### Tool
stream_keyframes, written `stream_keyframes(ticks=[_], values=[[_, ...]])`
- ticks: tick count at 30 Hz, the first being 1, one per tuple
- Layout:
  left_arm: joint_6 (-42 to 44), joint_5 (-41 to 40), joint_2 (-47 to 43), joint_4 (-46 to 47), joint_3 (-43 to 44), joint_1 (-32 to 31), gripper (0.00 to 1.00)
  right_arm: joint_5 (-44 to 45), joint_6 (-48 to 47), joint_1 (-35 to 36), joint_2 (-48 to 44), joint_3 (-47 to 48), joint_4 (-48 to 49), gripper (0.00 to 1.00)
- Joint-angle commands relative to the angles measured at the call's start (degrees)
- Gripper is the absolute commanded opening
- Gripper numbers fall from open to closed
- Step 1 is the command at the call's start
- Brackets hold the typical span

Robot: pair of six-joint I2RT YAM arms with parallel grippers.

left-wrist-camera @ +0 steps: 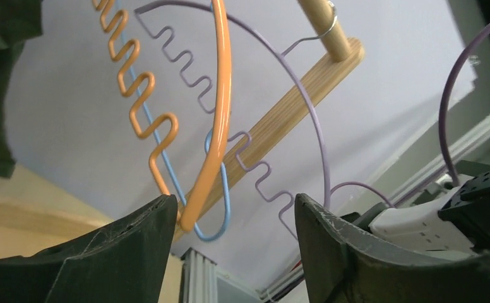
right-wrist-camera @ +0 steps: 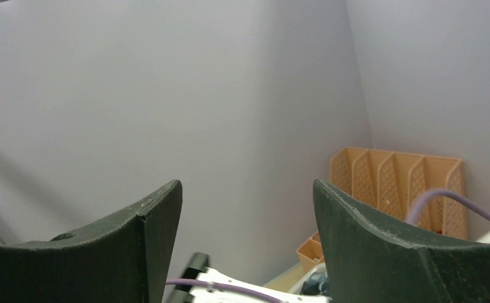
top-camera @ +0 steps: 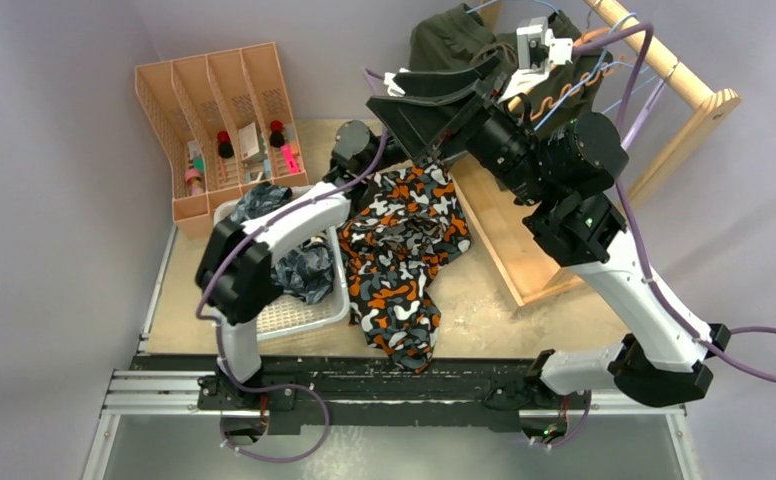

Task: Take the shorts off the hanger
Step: Place the hanger on the clothes rod, then pick up the shorts at the center of the board.

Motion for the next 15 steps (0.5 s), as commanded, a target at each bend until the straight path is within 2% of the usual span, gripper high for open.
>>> stream_keyframes(ticks=[1,3,8,11,15], values=[[17.11,-6.19,-14.08,-13.78,-7.22,0.52,0.68,7.08,-0.90,0.16,-2.18,-2.19,-3.67,0.77],[23.05,-10.99,-19.62,-22.94,-12.37,0.75,0.70,11.17,-0.74,0.17,-2.63,-4.02,-5.56,0.77],[32.34,-26.41,-35.85,-36.41,-26.94,0.88,0.72,20.13,-2.04,0.17,-1.41,-7.11,-12.74,0.77],[36.03,-35.79,-43.99,-46.01,-30.86,0.96,0.73,24.26,-1.98,0.14,-1.50,-9.90,-14.35,0.78],[37.15,-48.59,-53.68,-56.40,-34.74,0.88,0.73,24.17,-1.46,0.13,-1.91,-13.97,-18.66,0.78]])
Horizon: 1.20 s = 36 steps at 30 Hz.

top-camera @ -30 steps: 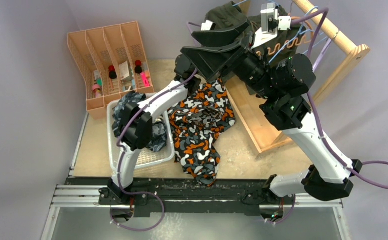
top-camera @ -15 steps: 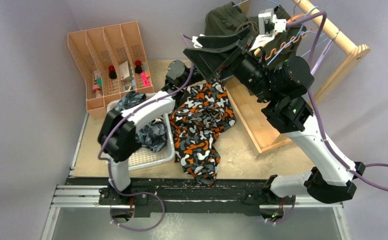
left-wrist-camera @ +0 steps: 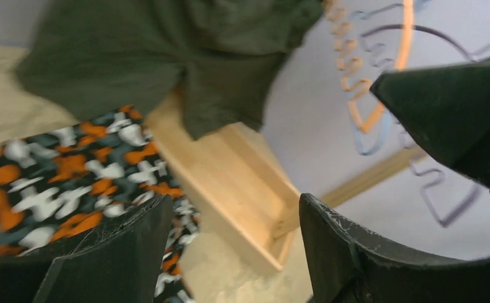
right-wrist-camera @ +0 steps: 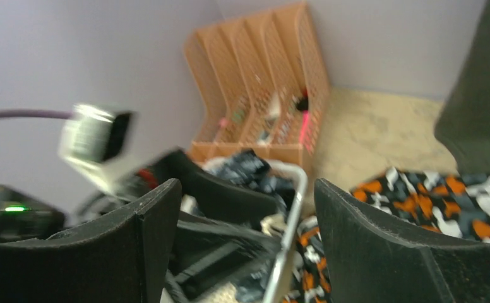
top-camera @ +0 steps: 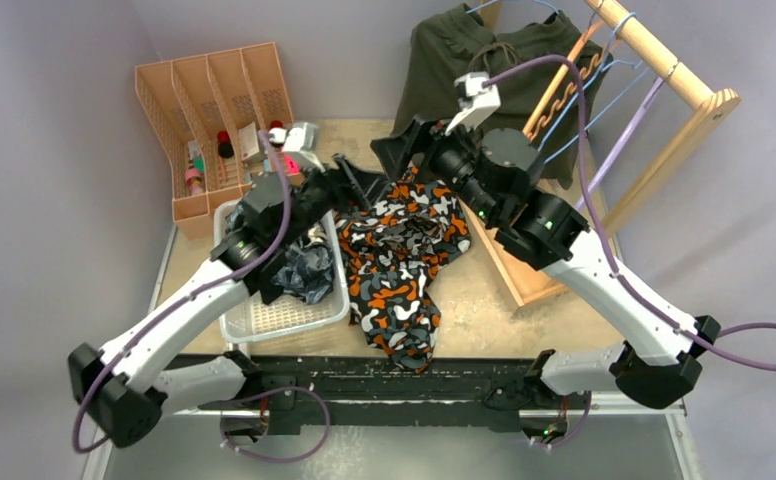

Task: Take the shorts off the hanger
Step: Pick up the shorts at the center of the board.

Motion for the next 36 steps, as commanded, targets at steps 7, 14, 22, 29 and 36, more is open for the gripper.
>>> stream_keyframes(ticks=[7,14,22,29,36], values=[[1.08,-36.37,-20.60,-22.94,-8.03,0.30,0.74,-0.17,1.09,0.26,3.02,-4.19,-13.34,0.82],[1.55,-42.81,-24.72,-27.14,-7.10,0.27,0.76,-2.37,0.61,0.85,9.39,-6.37,-23.42,0.91],[2.15,-45.26,-24.71,-30.39,-5.55,0.20,0.80,-1.56,0.97,1.93,16.47,-8.72,-27.15,0.99],[1.92,-45.62,-26.65,-32.19,-5.19,0.23,0.82,0.28,0.95,2.05,23.25,-13.15,-25.56,1.00],[2.06,-44.91,-26.31,-34.19,-4.62,0.22,0.82,5.43,3.93,1.99,30.33,-15.05,-20.55,1.00]])
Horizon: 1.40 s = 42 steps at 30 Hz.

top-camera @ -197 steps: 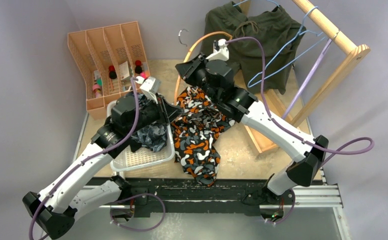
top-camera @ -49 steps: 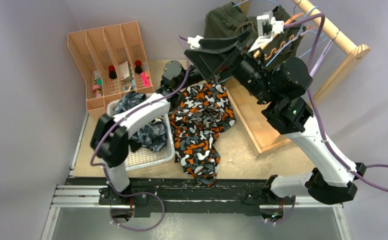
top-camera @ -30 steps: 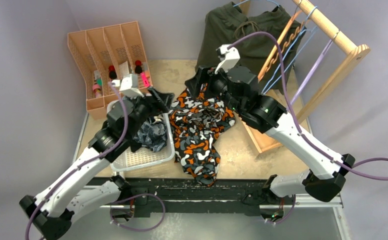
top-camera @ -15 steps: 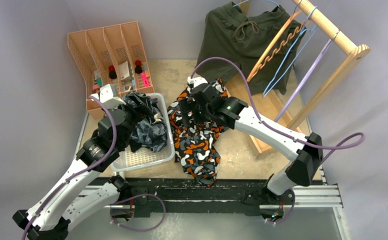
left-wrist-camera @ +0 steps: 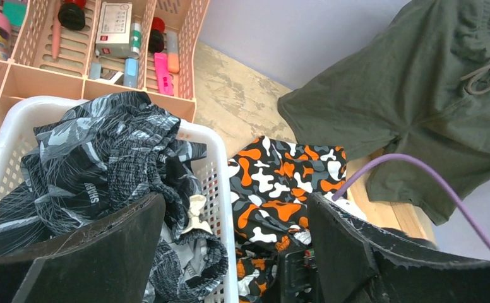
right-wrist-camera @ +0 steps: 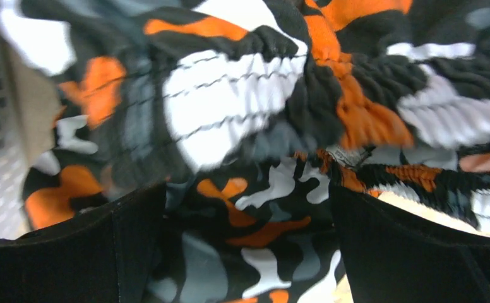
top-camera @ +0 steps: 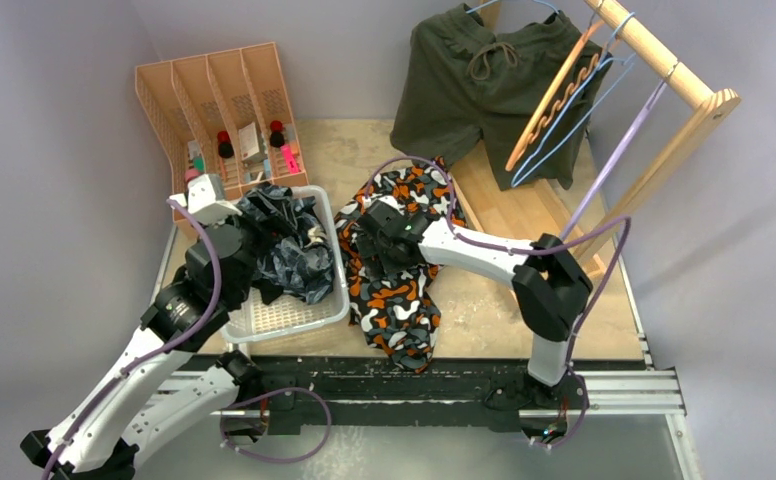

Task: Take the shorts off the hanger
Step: Pick up the shorts at the center of the board.

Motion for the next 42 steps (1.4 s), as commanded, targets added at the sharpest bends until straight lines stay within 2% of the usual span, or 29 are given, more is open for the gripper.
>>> stream_keyframes(ticks=[1,6,11,14,16,21,23,34,42], values=[[0.73,-0.52,0.09,-0.97,2.71,0.15,0.82,3.59,2.11,0.16,1.13,-2.39,6.71,1.00],[0.59,-0.04,-0.33,-1.54,2.64,0.10,0.82,10.10,11.07,0.07,7.97,-0.28,6.63,1.00],[0.32,-0.10,-1.28,-3.06,2.50,0.08,0.82,10.45,12.29,-0.08,9.40,-4.70,15.96,0.98],[0.29,-0.02,-1.58,-3.10,2.00,0.13,0.82,14.93,16.32,-0.04,12.68,-3.43,13.02,0.78],[0.31,0.02,-1.69,-3.42,2.01,0.12,0.82,16.41,17.47,0.06,11.77,-5.86,14.78,0.63],[0.52,-0.52,-1.47,-3.42,1.67,0.09,0.83,20.52,13.89,0.07,6.43,-8.42,17.24,0.26],[0.74,-0.67,-1.27,-3.43,1.70,0.11,0.83,20.25,11.57,0.04,3.54,-7.89,17.96,0.01],[0.31,-6.80,-1.20,-7.30,2.82,0.09,0.83,19.18,-2.95,0.33,-13.33,1.57,21.11,0.00],[-0.20,-9.36,-1.11,-8.31,3.34,0.08,0.84,14.92,-4.26,0.48,-18.35,5.82,19.45,0.00]])
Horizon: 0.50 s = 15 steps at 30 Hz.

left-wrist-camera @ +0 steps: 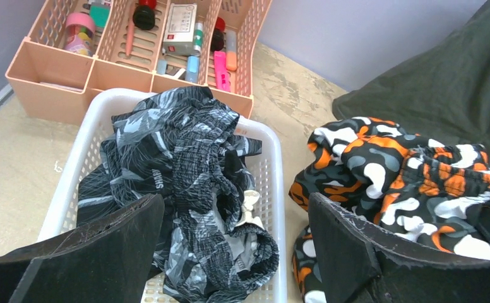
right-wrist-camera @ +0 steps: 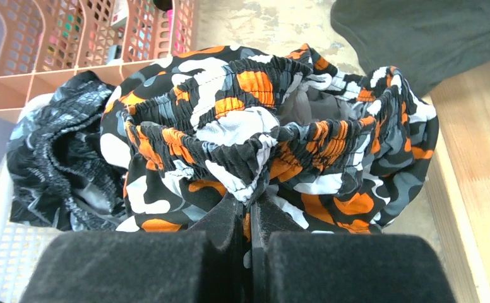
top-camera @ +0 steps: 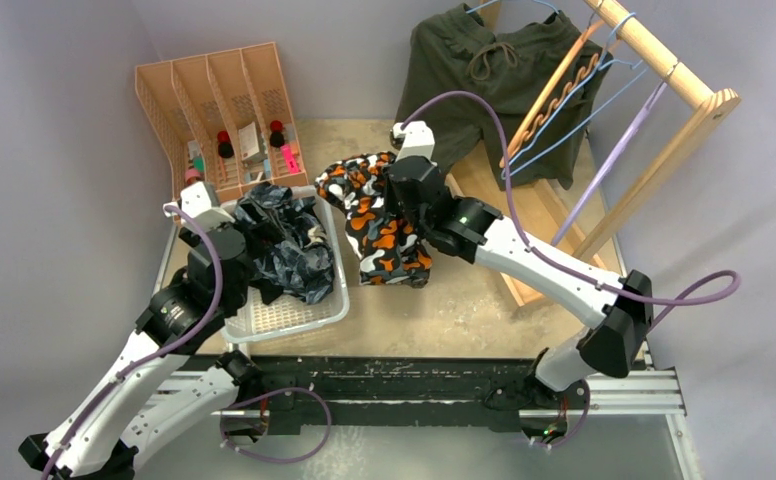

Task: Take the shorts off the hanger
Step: Pick up the shorts at the center of the board.

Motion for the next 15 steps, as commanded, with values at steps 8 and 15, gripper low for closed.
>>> stream_keyframes(ticks=[8,15], values=[[0.64,-5.03,1.57,-0.85,4.05,0.16,0.86,-9.11,-7.18,0.20,-5.83,8.70,1.95,0.00],[-0.64,-10.62,0.31,-3.03,5.20,0.09,0.86,-15.70,-10.62,0.20,-6.36,16.69,3.00,0.00]])
